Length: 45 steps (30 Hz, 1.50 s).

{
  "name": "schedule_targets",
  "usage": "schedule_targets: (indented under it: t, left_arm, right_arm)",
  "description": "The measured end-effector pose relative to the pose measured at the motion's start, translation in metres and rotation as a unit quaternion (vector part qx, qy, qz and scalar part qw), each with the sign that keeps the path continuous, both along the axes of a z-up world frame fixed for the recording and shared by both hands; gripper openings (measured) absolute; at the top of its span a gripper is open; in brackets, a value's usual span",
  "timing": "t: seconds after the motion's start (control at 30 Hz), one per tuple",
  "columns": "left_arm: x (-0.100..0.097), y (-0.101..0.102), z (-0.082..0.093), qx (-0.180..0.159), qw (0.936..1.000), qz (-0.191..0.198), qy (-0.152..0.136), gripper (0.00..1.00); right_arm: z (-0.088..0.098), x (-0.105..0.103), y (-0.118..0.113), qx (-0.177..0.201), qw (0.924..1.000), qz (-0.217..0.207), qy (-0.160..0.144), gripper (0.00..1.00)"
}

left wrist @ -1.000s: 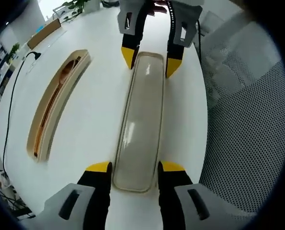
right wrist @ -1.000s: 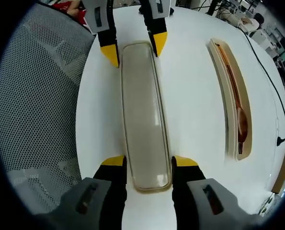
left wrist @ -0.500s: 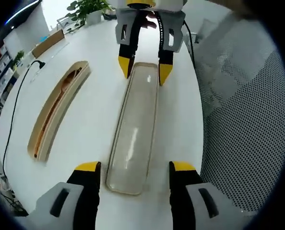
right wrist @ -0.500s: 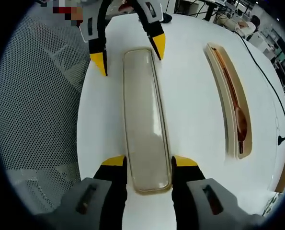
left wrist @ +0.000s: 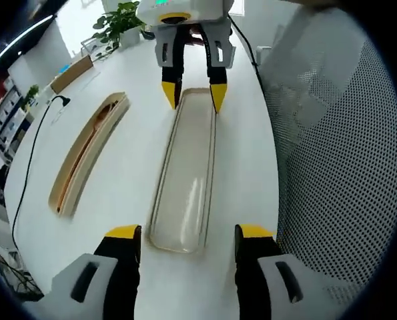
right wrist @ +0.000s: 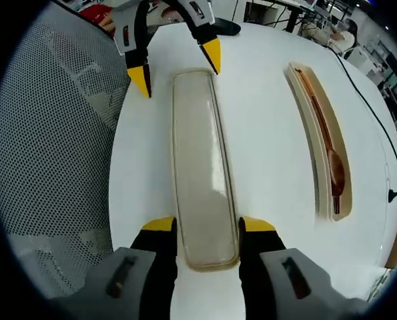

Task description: Arrange the utensils inside the cutlery case until each visible utensil rests in its matching compartment.

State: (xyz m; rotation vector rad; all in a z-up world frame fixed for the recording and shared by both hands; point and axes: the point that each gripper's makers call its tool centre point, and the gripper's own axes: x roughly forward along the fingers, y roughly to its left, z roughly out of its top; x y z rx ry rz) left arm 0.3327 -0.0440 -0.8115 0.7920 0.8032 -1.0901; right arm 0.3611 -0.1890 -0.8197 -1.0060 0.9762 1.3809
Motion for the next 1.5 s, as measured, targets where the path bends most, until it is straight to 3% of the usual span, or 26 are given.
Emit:
schedule_targets:
  t: [0.2, 0.43, 0.67, 0.8, 0.9, 1.03, 1.1, 1.13, 1.5]
  left_arm:
    - [0.006, 0.008, 0.004, 0.008, 0.9987, -0.019, -0.048, 0.47]
    - [0.006, 0.008, 0.004, 0.002, 0.9988, -0.012, -0.048, 0.42]
    - [0.005, 0.006, 0.003, 0.011, 0.9989, -0.024, -0.039, 0.41]
    - [0.004, 0.005, 0.001, 0.022, 0.9981, -0.034, -0.047, 0.28]
    - [0.003, 0.004, 0.002, 0.025, 0.9978, -0.039, -0.047, 0.26]
    - [0.002, 0.005, 0.001, 0.028, 0.9977, -0.040, -0.047, 0.21]
    - [0.008, 0.007, 0.003, 0.039, 0.9958, -0.050, -0.067, 0.17]
    - [0.007, 0.008, 0.002, 0.041, 0.9964, -0.044, -0.059, 0.17]
    - [0.007, 0.007, 0.005, 0.049, 0.9950, -0.060, -0.063, 0.13]
  right_arm:
    - [0.000, 0.000, 0.000, 0.003, 0.9999, -0.008, 0.010, 0.34]
    - [0.002, -0.002, -0.001, 0.011, 0.9989, -0.031, 0.032, 0.34]
    - [0.006, -0.013, -0.001, 0.029, 0.9929, -0.073, 0.089, 0.34]
    - [0.007, -0.020, -0.001, 0.028, 0.9890, -0.086, 0.118, 0.34]
    - [0.008, -0.026, -0.002, 0.028, 0.9854, -0.096, 0.138, 0.34]
    - [0.009, -0.028, -0.002, 0.030, 0.9818, -0.108, 0.153, 0.34]
    - [0.009, -0.028, -0.001, 0.034, 0.9818, -0.107, 0.153, 0.34]
    - [0.009, -0.030, -0.001, 0.034, 0.9787, -0.118, 0.165, 0.34]
    - [0.010, -0.030, -0.001, 0.061, 0.9754, -0.125, 0.171, 0.35]
